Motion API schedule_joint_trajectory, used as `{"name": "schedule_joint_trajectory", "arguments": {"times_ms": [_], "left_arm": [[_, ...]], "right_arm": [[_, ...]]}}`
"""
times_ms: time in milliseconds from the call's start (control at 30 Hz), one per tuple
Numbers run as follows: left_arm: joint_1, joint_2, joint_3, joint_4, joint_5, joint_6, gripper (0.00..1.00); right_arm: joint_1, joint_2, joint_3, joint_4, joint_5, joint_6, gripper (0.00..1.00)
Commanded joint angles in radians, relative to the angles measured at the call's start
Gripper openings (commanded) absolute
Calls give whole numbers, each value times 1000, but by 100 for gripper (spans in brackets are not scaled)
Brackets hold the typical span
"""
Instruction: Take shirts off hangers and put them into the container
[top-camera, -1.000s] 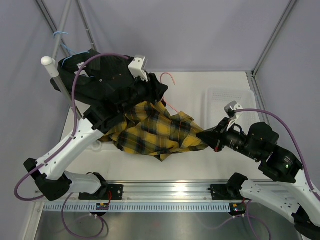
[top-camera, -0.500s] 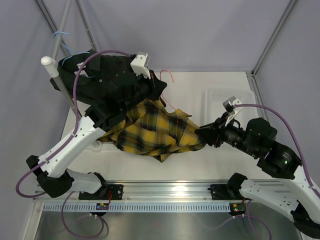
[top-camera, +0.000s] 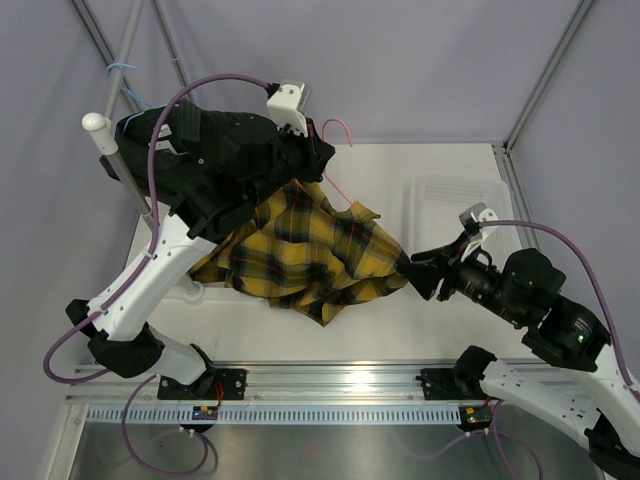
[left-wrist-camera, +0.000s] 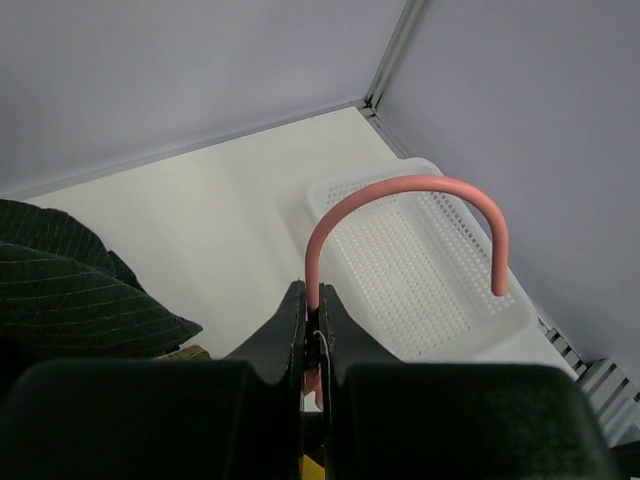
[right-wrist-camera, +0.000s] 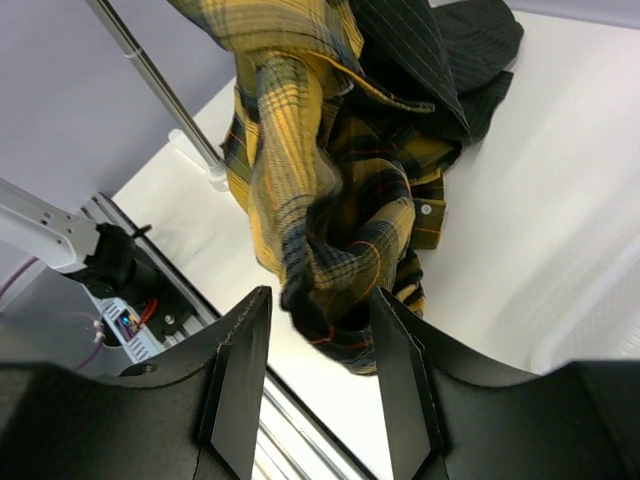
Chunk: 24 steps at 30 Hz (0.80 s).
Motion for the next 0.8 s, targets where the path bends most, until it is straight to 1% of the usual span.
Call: {"name": "schedule_joint_trajectory", "arguments": {"times_ms": [0, 167, 533, 567, 633, 700, 733, 767], "left_arm": [[-1, -32, 51, 33, 6, 19, 0], [-1, -39, 59, 26, 8, 30, 0], [0, -9, 124, -1, -8, 61, 0], [-1, -11, 125, 1, -6, 61, 0], [-1, -12, 125, 0, -6, 61, 0], [0, -9, 127, -1, -15, 70, 0], [-1, -9, 130, -4, -20, 73, 0], [0, -9, 130, -1, -35, 78, 0]], "right_arm": [[-6, 24, -27, 33, 29, -32, 52], [-6, 38, -67, 71, 11, -18, 52], [-6, -18, -121, 36, 34, 2, 51], [-5, -20, -121, 36, 37, 5, 47], [-6, -15, -113, 30, 31, 20, 44], [-5, -9, -112, 30, 17, 37, 11], [-6, -6, -112, 30, 20, 46, 0], [-6, -2, -112, 30, 12, 51, 0]]}}
